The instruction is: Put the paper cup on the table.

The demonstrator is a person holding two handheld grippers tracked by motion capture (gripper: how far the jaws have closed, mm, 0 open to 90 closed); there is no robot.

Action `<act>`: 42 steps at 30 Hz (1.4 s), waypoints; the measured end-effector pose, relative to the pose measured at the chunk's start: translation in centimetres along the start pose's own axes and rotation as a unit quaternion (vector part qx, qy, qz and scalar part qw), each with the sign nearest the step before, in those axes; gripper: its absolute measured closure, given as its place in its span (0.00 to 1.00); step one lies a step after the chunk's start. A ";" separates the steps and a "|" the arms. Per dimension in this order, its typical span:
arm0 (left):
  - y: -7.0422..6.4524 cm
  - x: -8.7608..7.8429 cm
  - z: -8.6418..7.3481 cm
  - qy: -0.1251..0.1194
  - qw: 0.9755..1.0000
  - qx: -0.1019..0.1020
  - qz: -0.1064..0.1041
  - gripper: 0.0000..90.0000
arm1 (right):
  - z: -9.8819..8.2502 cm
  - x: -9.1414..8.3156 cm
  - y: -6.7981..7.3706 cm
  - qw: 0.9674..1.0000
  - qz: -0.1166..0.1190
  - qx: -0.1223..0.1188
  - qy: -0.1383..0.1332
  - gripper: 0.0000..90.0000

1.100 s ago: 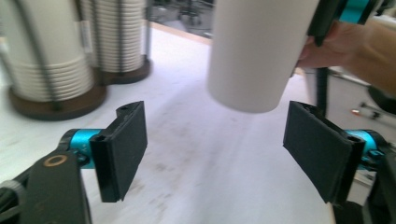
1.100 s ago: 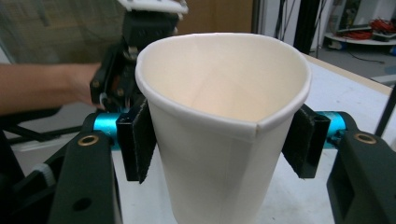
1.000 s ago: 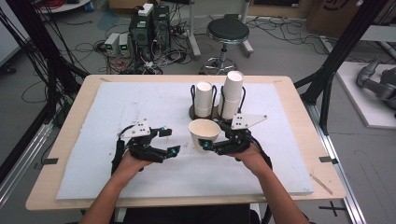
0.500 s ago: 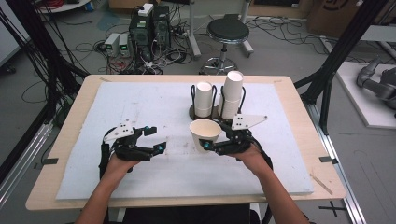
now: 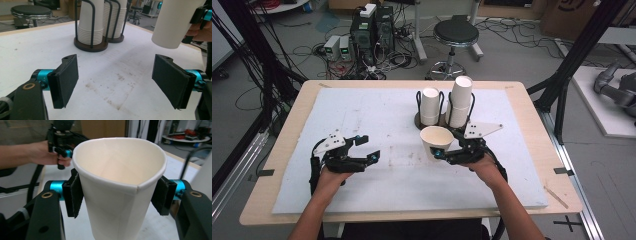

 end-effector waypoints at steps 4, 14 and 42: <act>0.3 -0.4 -0.1 -0.009 1.000 0.002 0.009 0.24 | -0.9 -0.9 -0.8 1.000 -0.026 -0.002 0.014 0.40; 0.8 -0.5 -0.3 -0.016 1.000 0.001 0.013 0.24 | -2.3 -3.8 -2.8 0.996 -0.091 0.014 0.019 0.40; 0.7 0.2 -0.7 -0.008 1.000 0.003 0.006 0.24 | -8.7 -10.0 -7.2 0.960 -0.248 0.101 0.083 0.39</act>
Point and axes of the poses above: each handheld gripper's, and its own axes: x roughly forward along the jaws, z roughly out of its top, y roughly to its left, the point moved 1 cm from there along x, roughly forward along the jaws, and after that the axes turned 11 degrees about -x, right-handed, at the moved point
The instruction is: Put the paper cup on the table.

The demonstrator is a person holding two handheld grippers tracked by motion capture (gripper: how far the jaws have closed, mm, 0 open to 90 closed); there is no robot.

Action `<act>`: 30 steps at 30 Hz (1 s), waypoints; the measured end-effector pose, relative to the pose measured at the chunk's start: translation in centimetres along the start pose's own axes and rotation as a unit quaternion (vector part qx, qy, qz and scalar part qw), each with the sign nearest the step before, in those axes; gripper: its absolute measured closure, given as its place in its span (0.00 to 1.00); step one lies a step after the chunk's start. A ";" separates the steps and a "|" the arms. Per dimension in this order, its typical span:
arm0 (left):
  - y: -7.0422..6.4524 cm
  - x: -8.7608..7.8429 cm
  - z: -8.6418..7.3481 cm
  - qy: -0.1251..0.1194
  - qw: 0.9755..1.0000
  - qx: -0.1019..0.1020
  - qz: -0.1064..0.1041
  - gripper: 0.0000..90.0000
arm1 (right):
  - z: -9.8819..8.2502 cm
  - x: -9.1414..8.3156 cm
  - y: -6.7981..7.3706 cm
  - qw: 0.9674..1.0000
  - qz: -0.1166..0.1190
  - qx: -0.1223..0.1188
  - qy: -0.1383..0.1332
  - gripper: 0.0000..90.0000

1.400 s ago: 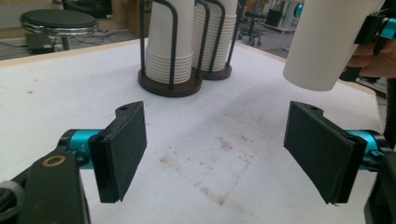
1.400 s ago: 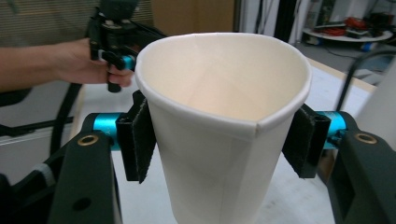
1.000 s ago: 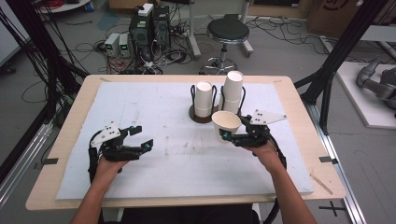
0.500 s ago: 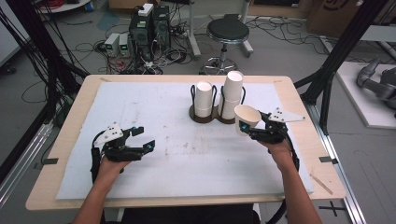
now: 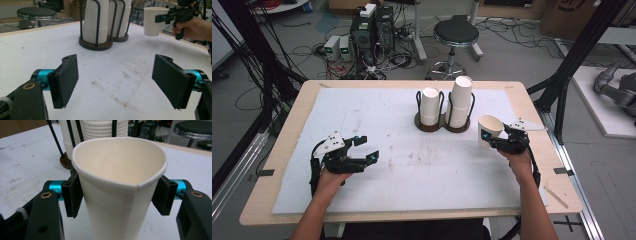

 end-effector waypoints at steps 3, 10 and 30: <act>0.0 0.0 0.0 -0.001 1.000 -0.001 0.000 0.24 | -0.2 0.3 0.1 1.000 0.003 -0.002 0.011 0.39; 0.1 -0.2 0.0 -0.001 1.000 -0.001 0.001 0.24 | -0.6 1.0 0.2 0.999 -0.001 -0.008 0.048 0.38; 0.2 -0.4 0.1 -0.007 1.000 -0.004 0.005 0.24 | -1.7 0.2 0.9 0.997 -0.015 0.009 0.069 0.21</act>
Point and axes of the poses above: each handheld gripper's, and its own axes: x roughly forward along the jaws, z roughly out of its top, y roughly to its left, the point moved 1 cm from there along x, roughly forward along the jaws, and after that the axes turned 11 degrees about -x, right-handed, at the moved point
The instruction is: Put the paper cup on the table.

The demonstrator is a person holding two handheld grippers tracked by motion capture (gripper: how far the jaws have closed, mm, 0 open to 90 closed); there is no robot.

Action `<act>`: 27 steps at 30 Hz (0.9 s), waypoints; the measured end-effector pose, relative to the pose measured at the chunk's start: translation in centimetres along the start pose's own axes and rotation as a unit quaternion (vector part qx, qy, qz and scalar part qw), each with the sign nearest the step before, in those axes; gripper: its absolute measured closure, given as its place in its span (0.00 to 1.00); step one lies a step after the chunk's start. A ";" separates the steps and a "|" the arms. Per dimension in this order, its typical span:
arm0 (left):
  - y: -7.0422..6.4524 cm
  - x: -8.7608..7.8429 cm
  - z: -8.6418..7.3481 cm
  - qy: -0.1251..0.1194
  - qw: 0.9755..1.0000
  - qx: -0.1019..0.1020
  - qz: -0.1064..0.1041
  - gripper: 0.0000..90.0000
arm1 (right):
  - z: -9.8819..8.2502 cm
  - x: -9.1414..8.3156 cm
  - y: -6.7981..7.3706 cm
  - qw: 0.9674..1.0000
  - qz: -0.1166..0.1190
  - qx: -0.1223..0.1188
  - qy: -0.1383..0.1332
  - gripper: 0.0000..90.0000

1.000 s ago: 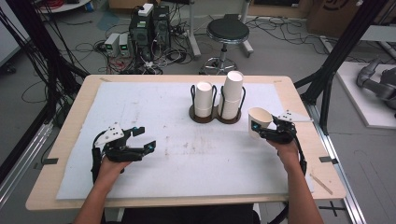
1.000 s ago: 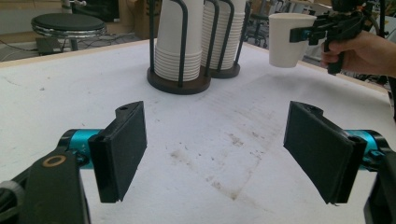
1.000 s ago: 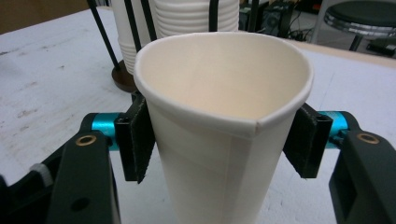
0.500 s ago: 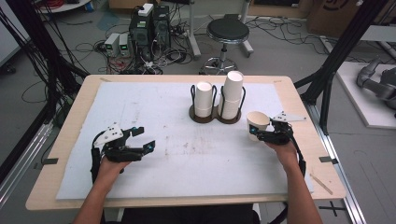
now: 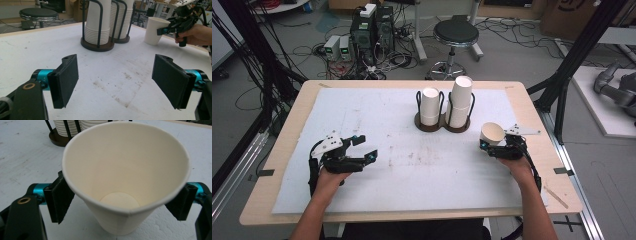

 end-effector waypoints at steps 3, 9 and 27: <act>0.0 -0.2 0.0 -0.001 1.000 0.001 0.000 0.24 | -0.1 -0.5 0.0 1.000 -0.001 0.000 -0.002 0.21; 0.0 -0.5 0.1 -0.007 1.000 -0.001 0.003 0.24 | -0.7 -2.2 0.5 1.000 0.000 -0.003 -0.007 0.21; -0.1 -0.7 0.2 -0.015 1.000 -0.004 0.002 0.24 | -1.1 -7.4 2.1 0.998 0.017 0.003 -0.057 0.21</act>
Point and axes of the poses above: each handheld gripper's, and its own axes: x roughly forward along the jaws, z roughly out of its top, y roughly to its left, the point moved 1 cm from there along x, roughly forward along the jaws, and after that the axes turned 11 degrees about -x, right-handed, at the moved point
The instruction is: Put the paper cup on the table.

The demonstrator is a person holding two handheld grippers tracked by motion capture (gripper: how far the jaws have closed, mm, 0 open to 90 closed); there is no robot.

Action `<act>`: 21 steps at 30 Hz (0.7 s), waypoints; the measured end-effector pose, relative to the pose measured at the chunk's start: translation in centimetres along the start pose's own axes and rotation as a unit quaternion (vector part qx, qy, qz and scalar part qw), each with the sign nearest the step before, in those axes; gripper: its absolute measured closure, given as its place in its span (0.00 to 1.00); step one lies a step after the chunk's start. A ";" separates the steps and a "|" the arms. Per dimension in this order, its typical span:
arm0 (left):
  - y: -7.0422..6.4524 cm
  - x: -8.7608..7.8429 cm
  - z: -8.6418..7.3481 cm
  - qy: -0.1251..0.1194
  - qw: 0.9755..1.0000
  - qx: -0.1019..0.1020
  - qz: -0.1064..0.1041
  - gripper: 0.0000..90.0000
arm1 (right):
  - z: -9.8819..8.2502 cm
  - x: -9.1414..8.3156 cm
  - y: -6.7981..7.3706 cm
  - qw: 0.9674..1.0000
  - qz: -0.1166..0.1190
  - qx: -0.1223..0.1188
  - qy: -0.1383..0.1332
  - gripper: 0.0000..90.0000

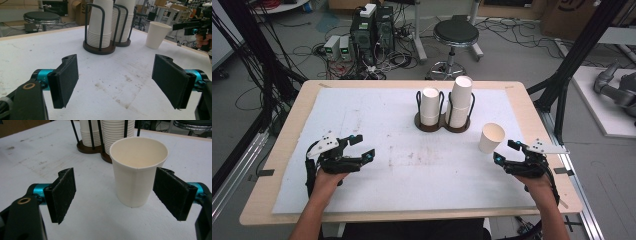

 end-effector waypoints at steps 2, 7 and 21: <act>0.0 0.0 0.0 0.000 1.000 0.001 0.000 0.24 | 0.3 -0.3 0.2 1.000 0.001 0.002 -0.007 0.21; 0.0 0.0 0.0 -0.002 1.000 -0.001 0.000 0.24 | 1.5 -0.4 1.0 1.000 0.002 0.001 -0.028 0.21; -0.2 0.3 0.2 -0.006 1.000 -0.006 -0.016 0.23 | 4.3 3.1 3.9 0.996 0.058 -0.029 -0.053 0.21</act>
Point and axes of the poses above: each handheld gripper's, and its own axes: x roughly forward along the jaws, z roughly out of its top, y roughly to its left, the point moved 1 cm from there along x, roughly forward along the jaws, and after that the axes turned 11 degrees about -x, right-handed, at the moved point
